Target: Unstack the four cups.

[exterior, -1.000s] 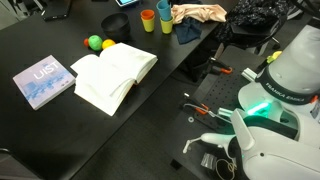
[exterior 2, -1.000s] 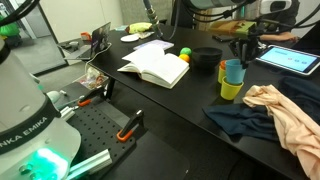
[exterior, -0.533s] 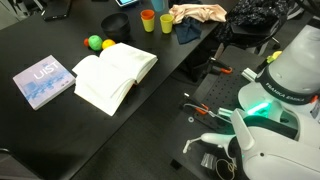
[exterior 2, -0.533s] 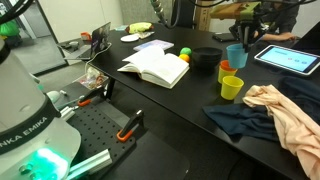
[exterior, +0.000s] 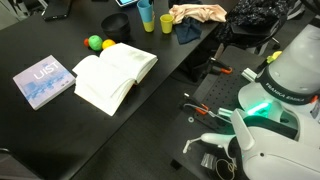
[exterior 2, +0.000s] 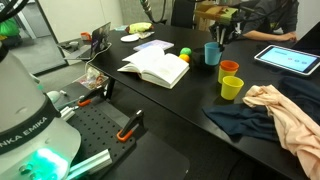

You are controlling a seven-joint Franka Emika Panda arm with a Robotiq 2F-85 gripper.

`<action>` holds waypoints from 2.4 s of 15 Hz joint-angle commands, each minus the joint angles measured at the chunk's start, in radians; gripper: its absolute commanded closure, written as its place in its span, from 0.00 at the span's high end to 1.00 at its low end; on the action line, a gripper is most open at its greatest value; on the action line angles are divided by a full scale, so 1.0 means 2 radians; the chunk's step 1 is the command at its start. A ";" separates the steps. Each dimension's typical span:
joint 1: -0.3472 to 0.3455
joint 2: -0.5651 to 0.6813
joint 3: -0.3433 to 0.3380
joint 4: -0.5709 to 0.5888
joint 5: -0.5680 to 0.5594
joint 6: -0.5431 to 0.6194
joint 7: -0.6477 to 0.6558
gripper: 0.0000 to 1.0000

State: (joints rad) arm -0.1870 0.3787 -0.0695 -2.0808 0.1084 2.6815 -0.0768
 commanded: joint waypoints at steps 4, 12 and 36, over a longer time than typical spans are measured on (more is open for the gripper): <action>-0.028 -0.007 0.036 -0.035 0.057 -0.009 -0.067 0.03; -0.024 0.001 0.034 -0.087 0.049 0.020 -0.095 0.04; 0.041 0.049 -0.101 -0.082 -0.075 0.113 0.029 0.98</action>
State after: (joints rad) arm -0.1522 0.4947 -0.2156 -2.2804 0.0039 2.9597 -0.0765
